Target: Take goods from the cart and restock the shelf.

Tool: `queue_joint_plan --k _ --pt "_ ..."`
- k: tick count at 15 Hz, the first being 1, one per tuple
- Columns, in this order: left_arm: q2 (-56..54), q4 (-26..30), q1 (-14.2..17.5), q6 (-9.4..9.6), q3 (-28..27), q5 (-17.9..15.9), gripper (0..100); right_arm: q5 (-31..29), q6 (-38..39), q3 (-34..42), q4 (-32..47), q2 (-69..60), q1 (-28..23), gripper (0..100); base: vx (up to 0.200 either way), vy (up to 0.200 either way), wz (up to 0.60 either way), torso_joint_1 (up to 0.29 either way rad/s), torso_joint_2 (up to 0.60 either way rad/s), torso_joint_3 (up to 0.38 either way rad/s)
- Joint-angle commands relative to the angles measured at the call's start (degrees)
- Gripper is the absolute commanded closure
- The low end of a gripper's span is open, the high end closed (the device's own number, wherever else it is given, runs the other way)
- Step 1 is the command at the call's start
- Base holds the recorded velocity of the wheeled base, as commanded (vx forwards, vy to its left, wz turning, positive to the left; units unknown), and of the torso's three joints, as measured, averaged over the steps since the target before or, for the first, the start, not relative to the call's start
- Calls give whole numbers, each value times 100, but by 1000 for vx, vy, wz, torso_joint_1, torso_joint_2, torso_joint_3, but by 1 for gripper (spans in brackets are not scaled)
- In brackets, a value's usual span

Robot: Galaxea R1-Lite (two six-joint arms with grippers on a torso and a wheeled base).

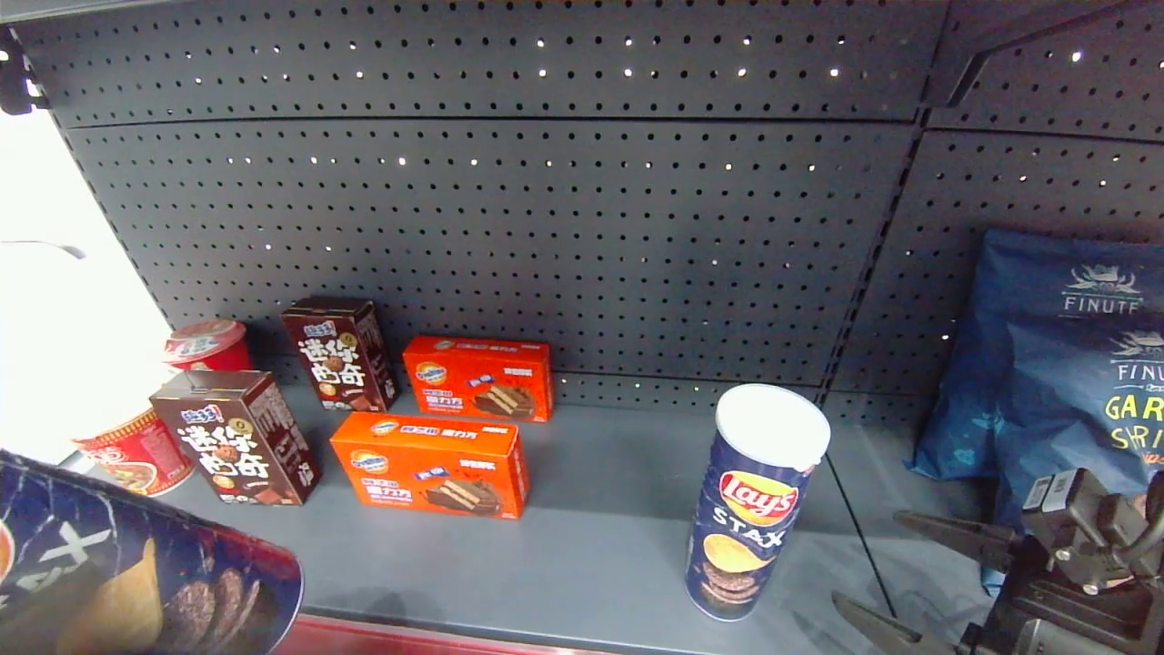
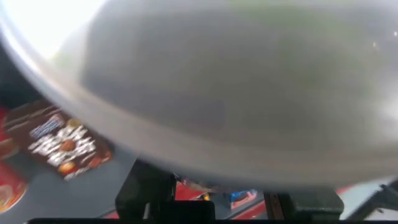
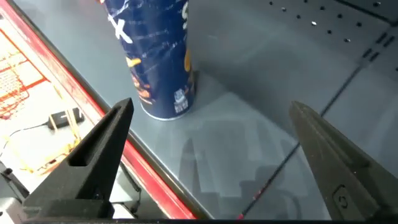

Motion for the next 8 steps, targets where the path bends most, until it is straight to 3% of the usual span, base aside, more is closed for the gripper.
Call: queue_joint_plan --k 1,5,8 --pt "762 -7 -223 -7 -359 -245 100 -1 -2 54 0 -60 -21 0 0 0 0 0 0 0" --pt "1948 -1026 -1040 -148 -605 -105 100 -229 -11 1 -9 -87 -135 0 0 0 0 0 0 0" --pt "2019 -1149 -1348 -157 -605 150 100 -836 -142 89 26 -262 -30 0 0 0 0 0 0 0"
